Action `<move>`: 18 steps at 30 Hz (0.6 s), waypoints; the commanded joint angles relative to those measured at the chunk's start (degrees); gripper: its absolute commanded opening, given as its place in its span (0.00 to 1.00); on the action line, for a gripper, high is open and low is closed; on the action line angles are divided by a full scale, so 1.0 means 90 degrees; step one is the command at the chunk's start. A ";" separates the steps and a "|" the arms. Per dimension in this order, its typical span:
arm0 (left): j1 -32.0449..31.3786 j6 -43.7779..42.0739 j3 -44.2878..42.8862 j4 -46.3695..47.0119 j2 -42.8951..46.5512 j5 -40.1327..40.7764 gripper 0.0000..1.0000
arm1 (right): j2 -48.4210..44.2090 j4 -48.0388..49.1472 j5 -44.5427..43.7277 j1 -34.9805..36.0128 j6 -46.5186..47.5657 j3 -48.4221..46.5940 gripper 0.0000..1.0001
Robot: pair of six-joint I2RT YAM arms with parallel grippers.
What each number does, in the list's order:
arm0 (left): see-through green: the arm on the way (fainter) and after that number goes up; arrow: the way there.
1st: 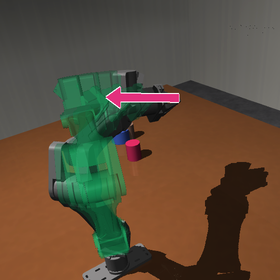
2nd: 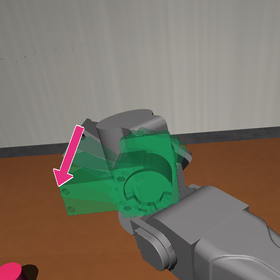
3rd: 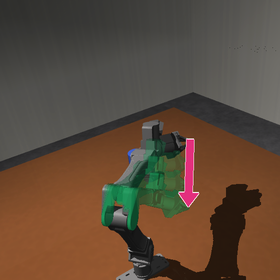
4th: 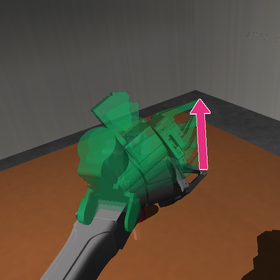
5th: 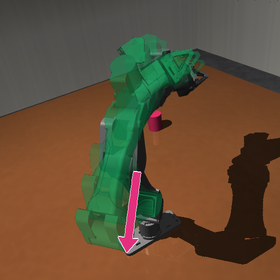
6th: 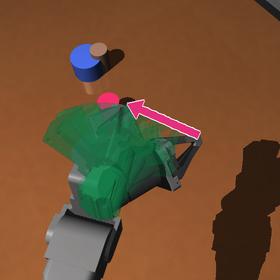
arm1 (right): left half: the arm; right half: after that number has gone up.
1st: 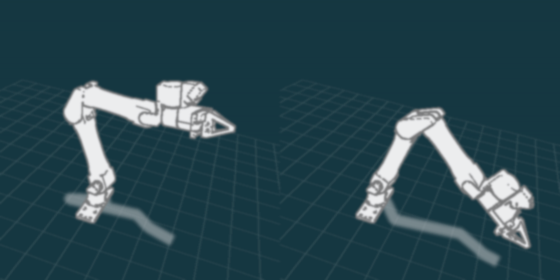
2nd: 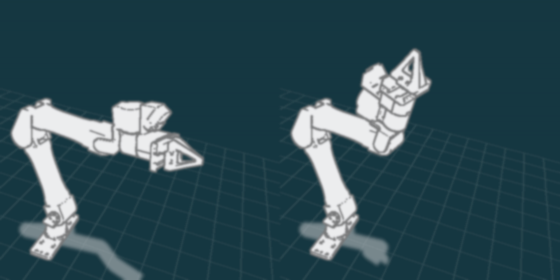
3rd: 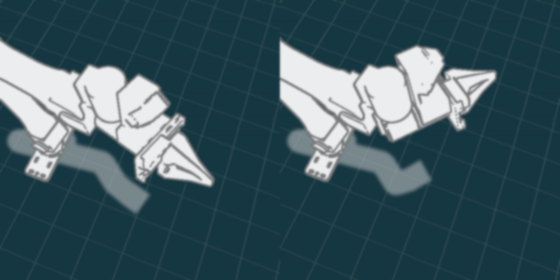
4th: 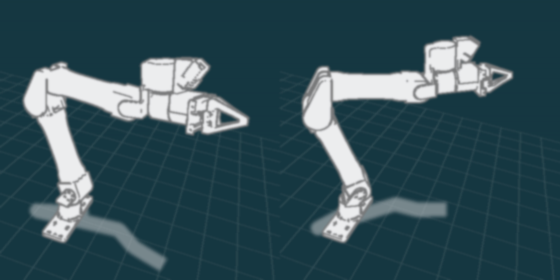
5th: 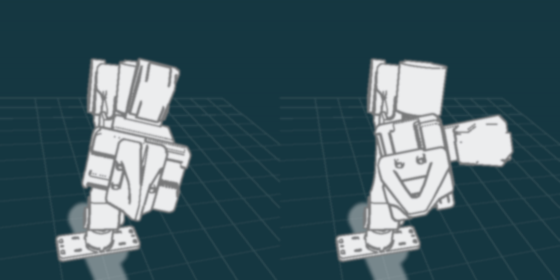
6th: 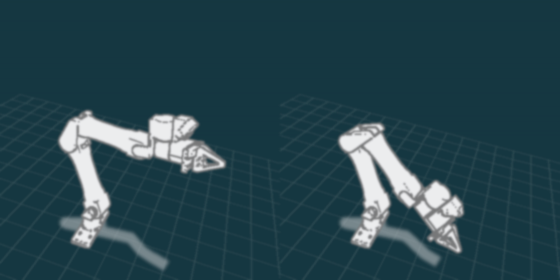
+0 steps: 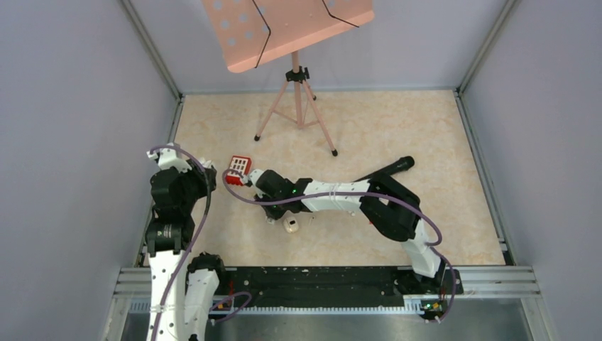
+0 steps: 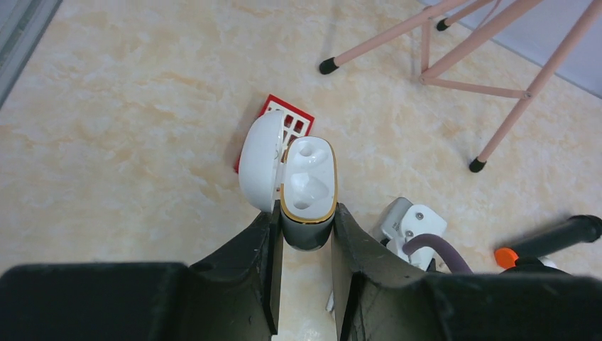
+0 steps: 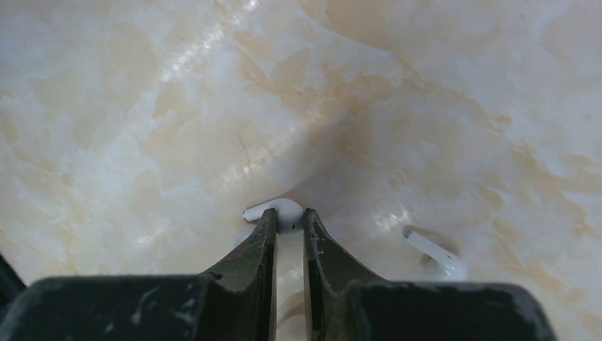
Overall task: Insert the wireless bluetooth earbuds into the charging case
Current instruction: Pick up the earbud from the center of the board.
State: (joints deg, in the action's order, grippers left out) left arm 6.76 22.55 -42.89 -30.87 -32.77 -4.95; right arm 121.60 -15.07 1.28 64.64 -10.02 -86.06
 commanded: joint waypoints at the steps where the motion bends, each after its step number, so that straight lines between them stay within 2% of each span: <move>1: 0.0039 -0.0126 0.0275 0.1050 0.0036 -0.0917 0.00 | -0.0737 0.0120 -0.1065 -0.0045 0.0701 0.0313 0.00; 5: 0.0031 -0.0332 0.0561 0.2002 -0.0162 -0.1690 0.00 | -0.1591 0.0432 -0.1244 -0.0389 0.1308 0.0538 0.00; 10: 0.0030 -0.0614 0.0445 0.2892 -0.0996 -0.3122 0.00 | -0.2990 0.1265 -0.1112 -0.0694 0.2367 0.1028 0.00; 14: 0.0017 -0.0324 0.0331 0.4113 -0.1736 -0.4157 0.00 | -0.4087 0.2350 -0.1009 -0.0752 0.3507 0.1671 0.00; 18: -0.0176 0.0174 0.0118 0.5349 -0.2524 -0.5165 0.00 | -0.4772 0.3077 -0.0899 -0.0764 0.4721 0.1934 0.00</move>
State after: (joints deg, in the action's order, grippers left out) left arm 6.66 20.36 -38.15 -0.32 -51.05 -38.57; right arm 83.77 1.96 -7.84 57.39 18.44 -71.07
